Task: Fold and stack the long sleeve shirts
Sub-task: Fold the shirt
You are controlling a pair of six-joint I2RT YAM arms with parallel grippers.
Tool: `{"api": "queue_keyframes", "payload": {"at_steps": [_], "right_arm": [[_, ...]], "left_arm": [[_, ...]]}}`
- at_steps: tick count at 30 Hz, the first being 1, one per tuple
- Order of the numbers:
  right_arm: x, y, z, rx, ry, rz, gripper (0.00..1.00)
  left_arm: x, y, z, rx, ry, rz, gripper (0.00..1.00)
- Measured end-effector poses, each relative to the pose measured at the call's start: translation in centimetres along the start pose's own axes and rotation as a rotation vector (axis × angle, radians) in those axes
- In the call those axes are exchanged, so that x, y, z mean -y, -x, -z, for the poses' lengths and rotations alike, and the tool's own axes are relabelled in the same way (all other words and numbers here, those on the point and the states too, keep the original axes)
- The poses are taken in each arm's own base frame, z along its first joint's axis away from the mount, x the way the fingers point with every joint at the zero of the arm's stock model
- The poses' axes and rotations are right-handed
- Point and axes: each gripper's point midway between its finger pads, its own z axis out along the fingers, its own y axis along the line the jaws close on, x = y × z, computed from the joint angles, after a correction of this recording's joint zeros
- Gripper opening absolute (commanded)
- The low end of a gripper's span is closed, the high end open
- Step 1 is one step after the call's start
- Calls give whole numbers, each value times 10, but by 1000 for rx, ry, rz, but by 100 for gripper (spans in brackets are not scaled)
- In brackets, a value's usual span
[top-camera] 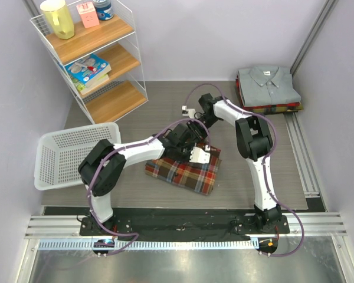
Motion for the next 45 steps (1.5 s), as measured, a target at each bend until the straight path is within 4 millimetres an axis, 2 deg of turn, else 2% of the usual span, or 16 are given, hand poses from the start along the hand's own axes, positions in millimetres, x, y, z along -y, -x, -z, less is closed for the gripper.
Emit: {"api": "queue_keyframes", "payload": {"at_steps": [3, 7, 10, 11, 13, 14, 17, 23, 26, 30, 34, 38, 39, 40, 43, 45], "right_arm": [[-15, -19, -4, -31, 23, -6, 16], [-46, -50, -15, -99, 75, -13, 16], [-69, -70, -20, -146, 108, -13, 16], [-74, -72, -21, -150, 113, -7, 16], [-79, -69, -19, -145, 113, 11, 18], [-80, -67, -18, -137, 110, 17, 18], [-78, -52, -7, -102, 95, 30, 24], [-67, -4, 30, 32, 52, 56, 27], [-62, -3, 43, 56, 38, 35, 27], [-59, -9, 43, 47, 41, 11, 27], [-62, -16, 36, 21, 54, -2, 28], [-62, -23, 25, -11, 68, -16, 27], [-61, -26, 21, -21, 71, -21, 27], [-59, -30, 17, -36, 72, -28, 27], [-56, -43, 6, -78, 67, -40, 26], [-54, -49, -1, -104, 60, -40, 26]], "left_arm": [[22, 8, 5, 10, -41, 29, 6], [71, 23, 21, 13, -145, 93, 8], [100, 31, 34, 1, -218, 172, 17], [105, 32, 37, -3, -233, 192, 26], [112, 32, 43, -22, -256, 256, 37], [112, 31, 45, -29, -260, 287, 44], [104, 33, 55, -22, -252, 359, 52], [70, 38, 90, 73, -204, 399, 57], [63, 37, 98, 101, -195, 359, 60], [70, 43, 96, 144, -241, 292, 64], [76, 46, 86, 168, -287, 260, 63], [83, 38, 67, 155, -334, 250, 54], [85, 36, 62, 148, -347, 251, 50], [88, 34, 58, 143, -359, 253, 37], [94, 28, 50, 126, -393, 263, 16], [95, 28, 48, 121, -406, 263, 10]]}}
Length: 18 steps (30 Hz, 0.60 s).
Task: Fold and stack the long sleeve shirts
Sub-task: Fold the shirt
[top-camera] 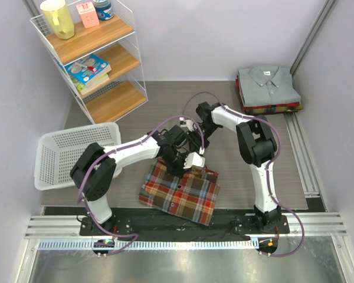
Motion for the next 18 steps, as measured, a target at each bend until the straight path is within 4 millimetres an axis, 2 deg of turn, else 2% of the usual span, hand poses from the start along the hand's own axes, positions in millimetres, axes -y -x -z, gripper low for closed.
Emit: {"api": "queue_keyframes", "payload": {"at_steps": [1, 3, 12, 18], "right_arm": [[1, -2, -3, -10, -3, -1, 24], [3, -4, -7, -23, -10, 3, 23], [4, -8, -13, -35, -14, 15, 20], [4, -8, -13, -35, -13, 16, 20]], "left_arm": [[0, 1, 1, -1, -1, -2, 4], [-1, 4, 4, -1, -1, -4, 0], [-17, 28, 23, 22, 34, -5, 0], [-39, 22, 26, 14, 54, 29, 0]]}}
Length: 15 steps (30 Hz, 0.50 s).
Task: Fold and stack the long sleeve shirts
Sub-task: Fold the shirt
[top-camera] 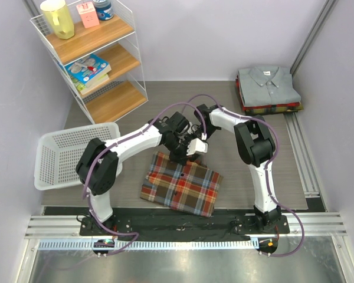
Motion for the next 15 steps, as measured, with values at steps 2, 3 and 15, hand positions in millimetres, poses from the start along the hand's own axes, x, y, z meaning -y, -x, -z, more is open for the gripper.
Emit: {"api": "queue_keyframes", "payload": {"at_steps": [2, 3, 15], "right_arm": [[0, 0, 0, 0, 0, 1, 20], [0, 0, 0, 0, 0, 1, 19], [0, 0, 0, 0, 1, 7, 19]], "left_arm": [[-8, -5, -1, -7, 7, 10, 0], [-10, -7, -2, -11, 8, 14, 0], [-36, -18, -9, -22, 30, 48, 0]]}}
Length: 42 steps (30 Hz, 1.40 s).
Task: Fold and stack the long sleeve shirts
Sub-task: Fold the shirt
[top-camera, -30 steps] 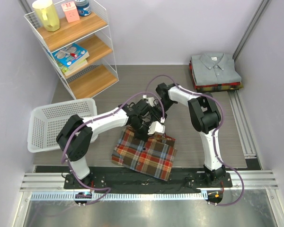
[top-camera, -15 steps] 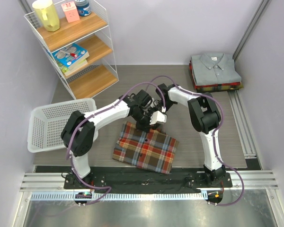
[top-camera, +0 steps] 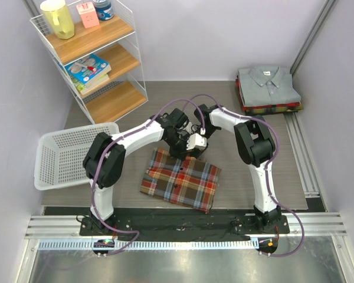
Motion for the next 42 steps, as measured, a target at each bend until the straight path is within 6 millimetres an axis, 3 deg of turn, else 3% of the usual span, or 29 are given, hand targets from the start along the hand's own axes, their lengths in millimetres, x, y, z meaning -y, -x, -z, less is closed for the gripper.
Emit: {"api": "queue_keyframes", "payload": {"at_steps": [13, 17, 18, 20, 22, 24, 28, 31, 33, 38, 42], "right_arm": [[0, 0, 0, 0, 0, 3, 19], [1, 1, 1, 1, -6, 3, 26], [4, 2, 4, 5, -19, 2, 27], [11, 7, 11, 13, -50, 8, 35], [20, 17, 24, 35, -85, 12, 43], [33, 33, 49, 84, -126, 12, 54], [64, 54, 120, 234, -206, -8, 65], [68, 31, 155, 282, -217, -73, 75], [53, 7, 156, 273, -190, -108, 76], [-9, -37, 123, 188, -103, -111, 76], [-28, -56, 94, 123, -72, -96, 64]], "left_arm": [[-19, 5, 6, 23, 76, 11, 0], [-24, 6, 6, 26, 95, 1, 22], [-26, 6, 6, 27, 104, 0, 33], [-30, 6, 7, 28, 120, 5, 41], [-37, 3, 13, 35, 138, 33, 49], [-49, -3, 26, 45, 164, 82, 54], [-78, -9, 67, 90, 230, 191, 59], [-88, -19, 89, 124, 247, 267, 62], [-85, -29, 95, 124, 224, 314, 68], [-80, -36, 93, 114, 145, 380, 70], [-72, -49, 79, 77, 87, 421, 68]]}}
